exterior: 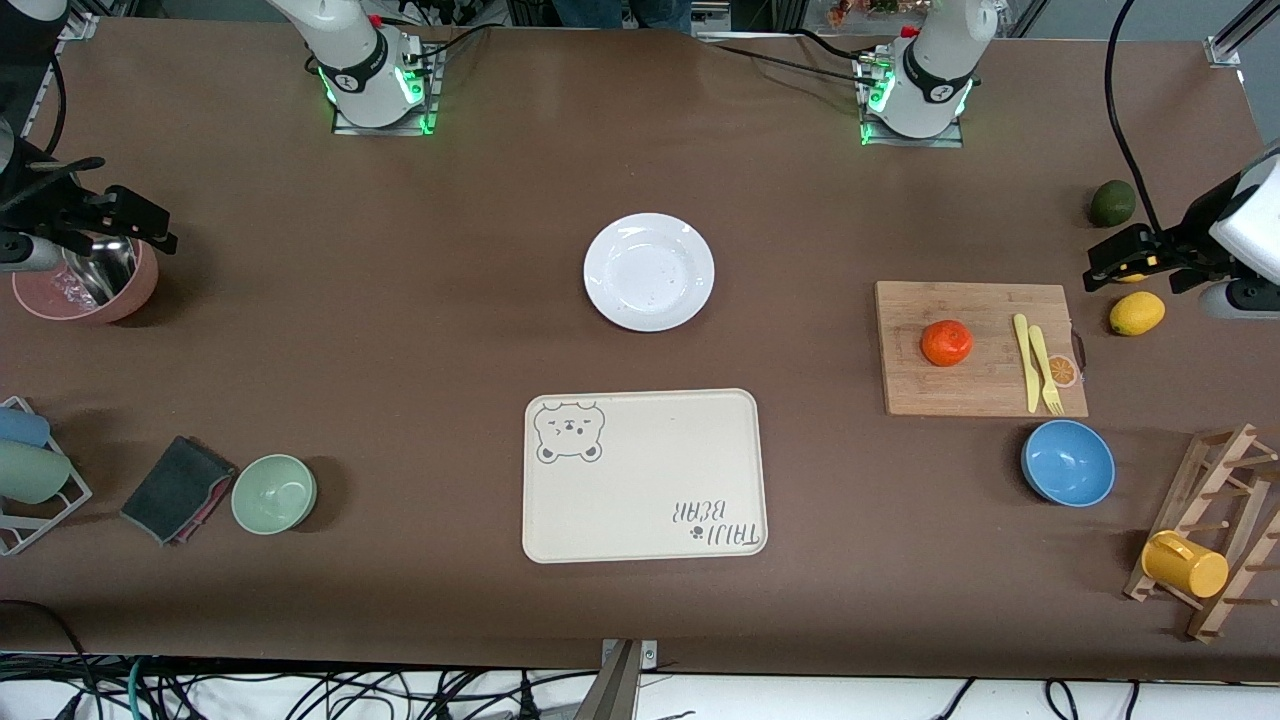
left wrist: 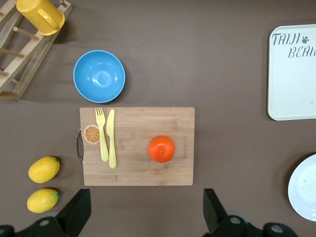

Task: Place orange and plate with both arms

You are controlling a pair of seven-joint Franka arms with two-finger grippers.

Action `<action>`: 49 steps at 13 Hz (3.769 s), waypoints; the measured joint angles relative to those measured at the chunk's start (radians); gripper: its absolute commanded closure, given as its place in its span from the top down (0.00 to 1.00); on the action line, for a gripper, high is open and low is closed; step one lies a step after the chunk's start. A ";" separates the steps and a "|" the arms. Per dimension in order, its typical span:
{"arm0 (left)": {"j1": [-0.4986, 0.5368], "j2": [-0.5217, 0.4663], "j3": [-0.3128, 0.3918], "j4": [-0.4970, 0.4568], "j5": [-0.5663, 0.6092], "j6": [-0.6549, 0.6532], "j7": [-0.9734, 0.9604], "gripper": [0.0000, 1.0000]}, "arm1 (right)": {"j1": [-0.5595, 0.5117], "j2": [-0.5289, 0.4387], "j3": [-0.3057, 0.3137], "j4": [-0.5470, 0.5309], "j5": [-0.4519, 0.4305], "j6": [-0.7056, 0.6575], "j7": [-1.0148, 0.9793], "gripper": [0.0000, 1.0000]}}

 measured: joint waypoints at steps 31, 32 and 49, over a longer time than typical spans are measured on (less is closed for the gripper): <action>-0.039 0.275 -0.016 -0.024 0.093 -0.034 0.004 1.00 | 0.025 0.009 0.037 0.011 0.001 -0.053 -0.001 1.00; -0.056 0.298 -0.018 -0.031 0.097 -0.016 0.003 1.00 | 0.025 0.009 0.037 0.011 0.001 -0.053 -0.001 1.00; -0.007 0.357 -0.018 -0.438 0.028 0.512 0.003 1.00 | 0.025 0.009 0.045 0.013 0.001 -0.055 -0.001 1.00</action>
